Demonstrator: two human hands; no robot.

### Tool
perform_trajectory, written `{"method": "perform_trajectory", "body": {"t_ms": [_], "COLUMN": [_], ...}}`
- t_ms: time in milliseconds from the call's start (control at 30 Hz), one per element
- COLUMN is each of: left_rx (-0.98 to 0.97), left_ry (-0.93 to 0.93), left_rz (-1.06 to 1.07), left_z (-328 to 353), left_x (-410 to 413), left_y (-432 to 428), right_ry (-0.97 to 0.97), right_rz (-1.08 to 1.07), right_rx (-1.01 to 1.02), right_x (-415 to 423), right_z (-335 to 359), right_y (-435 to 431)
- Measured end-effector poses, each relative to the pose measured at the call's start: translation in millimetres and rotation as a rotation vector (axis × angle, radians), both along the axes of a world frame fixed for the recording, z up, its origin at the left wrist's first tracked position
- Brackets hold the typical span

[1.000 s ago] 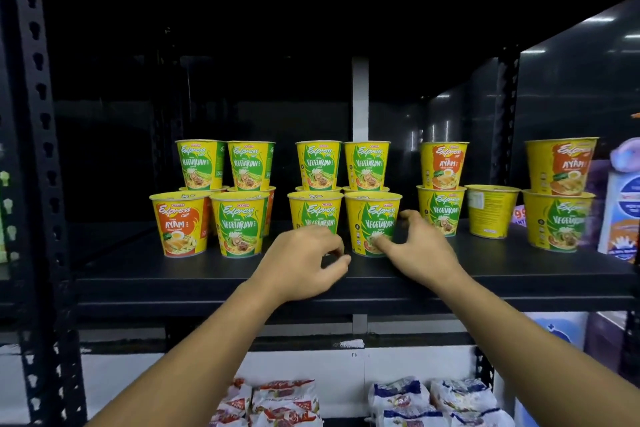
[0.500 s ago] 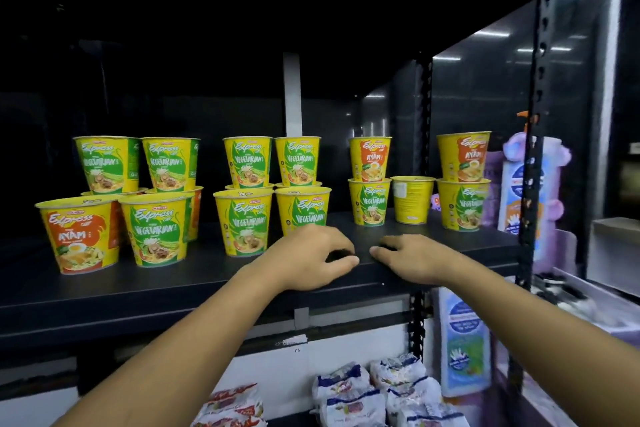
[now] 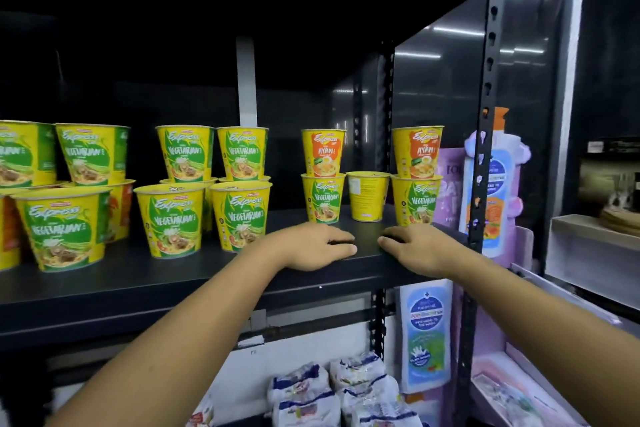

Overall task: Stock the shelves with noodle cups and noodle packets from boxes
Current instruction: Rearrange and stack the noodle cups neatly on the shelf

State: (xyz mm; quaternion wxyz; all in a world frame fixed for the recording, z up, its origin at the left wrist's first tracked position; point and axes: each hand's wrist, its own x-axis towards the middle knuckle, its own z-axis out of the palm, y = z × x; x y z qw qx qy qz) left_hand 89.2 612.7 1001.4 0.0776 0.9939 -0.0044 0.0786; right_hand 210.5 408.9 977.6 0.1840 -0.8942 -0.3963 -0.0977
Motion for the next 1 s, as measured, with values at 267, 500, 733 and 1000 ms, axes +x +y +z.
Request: {"method": "perform_trajectory", "body": {"t_ms": [267,500,733,1000], "left_rx": [-0.089,-0.266,-0.255,-0.262], "left_ry": [-0.084,-0.460,-0.588,-0.647], "left_rz": [0.101,0.214,0.297,0.353], "left_z": [8,31,35,32], "left_x": [30,83,137,159], "left_y": [-9,-25,-30,-29], "right_ry": [-0.271,-0.124,0.041,0.206], "right_rz": [0.123,0.110,0.027,-0.030], "right_rx": [0.053,0.266,0.848,0.896], "right_x": [22,30,57,79], "right_z": [-25,-22,-6,14], "right_y": [-11,-14,-19,5]}}
